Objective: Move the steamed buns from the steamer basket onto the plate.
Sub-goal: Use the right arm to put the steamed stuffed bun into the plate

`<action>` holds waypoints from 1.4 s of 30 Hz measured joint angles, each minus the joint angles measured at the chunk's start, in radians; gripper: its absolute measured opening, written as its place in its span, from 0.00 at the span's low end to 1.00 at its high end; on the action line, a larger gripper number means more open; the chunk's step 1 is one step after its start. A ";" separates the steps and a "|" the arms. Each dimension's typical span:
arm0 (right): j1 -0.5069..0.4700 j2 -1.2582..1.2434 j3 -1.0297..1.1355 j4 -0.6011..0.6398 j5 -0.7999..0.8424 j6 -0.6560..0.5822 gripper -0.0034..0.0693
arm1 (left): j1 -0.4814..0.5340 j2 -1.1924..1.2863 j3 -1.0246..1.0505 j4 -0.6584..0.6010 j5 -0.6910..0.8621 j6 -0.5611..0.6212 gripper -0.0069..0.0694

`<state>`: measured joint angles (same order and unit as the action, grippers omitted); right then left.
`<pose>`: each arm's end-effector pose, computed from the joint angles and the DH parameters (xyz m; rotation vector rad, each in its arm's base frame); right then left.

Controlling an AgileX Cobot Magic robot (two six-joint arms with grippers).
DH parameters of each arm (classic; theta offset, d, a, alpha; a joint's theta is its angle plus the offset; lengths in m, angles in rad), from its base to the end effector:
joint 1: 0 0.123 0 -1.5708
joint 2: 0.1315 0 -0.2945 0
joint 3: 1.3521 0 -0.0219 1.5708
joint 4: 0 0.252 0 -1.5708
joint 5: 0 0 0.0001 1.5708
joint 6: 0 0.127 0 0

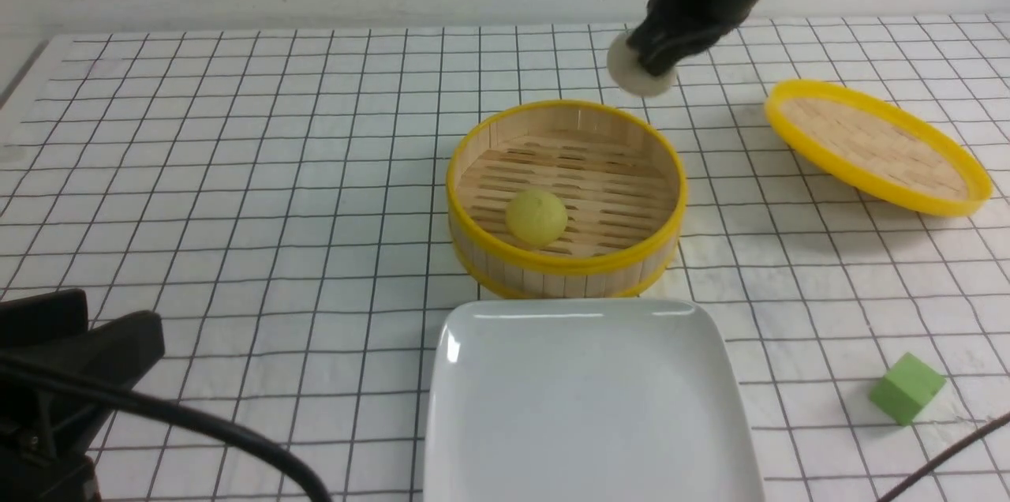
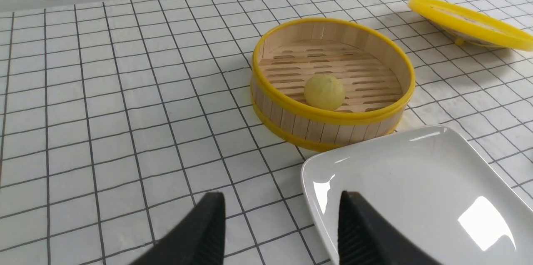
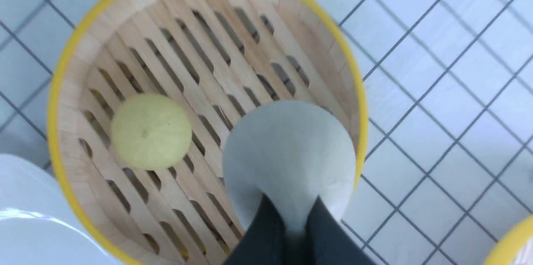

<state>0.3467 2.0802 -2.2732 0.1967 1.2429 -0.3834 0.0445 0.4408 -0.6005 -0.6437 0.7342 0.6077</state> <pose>0.4472 0.1866 0.3477 -0.8941 2.3570 0.2460 0.1016 -0.0466 0.3223 0.3242 1.9003 -0.3064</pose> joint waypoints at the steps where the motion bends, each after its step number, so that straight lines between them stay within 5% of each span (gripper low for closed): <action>1: 0.000 -0.006 0.000 0.000 0.001 0.006 0.08 | 0.000 0.000 0.000 0.000 0.000 0.000 0.60; 9: 0.000 -0.198 0.061 0.060 0.012 0.112 0.08 | 0.000 0.000 0.000 0.000 0.000 0.000 0.60; 17: 0.000 -0.473 0.463 0.098 0.012 0.134 0.08 | 0.000 0.000 0.000 0.000 0.000 0.000 0.60; 28: 0.000 -0.582 1.093 0.349 -0.120 -0.142 0.08 | 0.000 0.000 0.000 0.000 0.001 0.000 0.60; 34: 0.000 -0.574 1.215 0.423 -0.323 -0.302 0.09 | 0.000 0.000 0.000 0.000 0.001 0.000 0.60; 42: 0.000 -0.512 1.223 0.465 -0.434 -0.330 0.09 | 0.000 0.000 0.000 0.000 0.003 0.000 0.60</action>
<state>0.3467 1.5682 -1.0503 0.6613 0.8087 -0.7135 0.0445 0.4408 -0.6005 -0.6437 0.7372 0.6081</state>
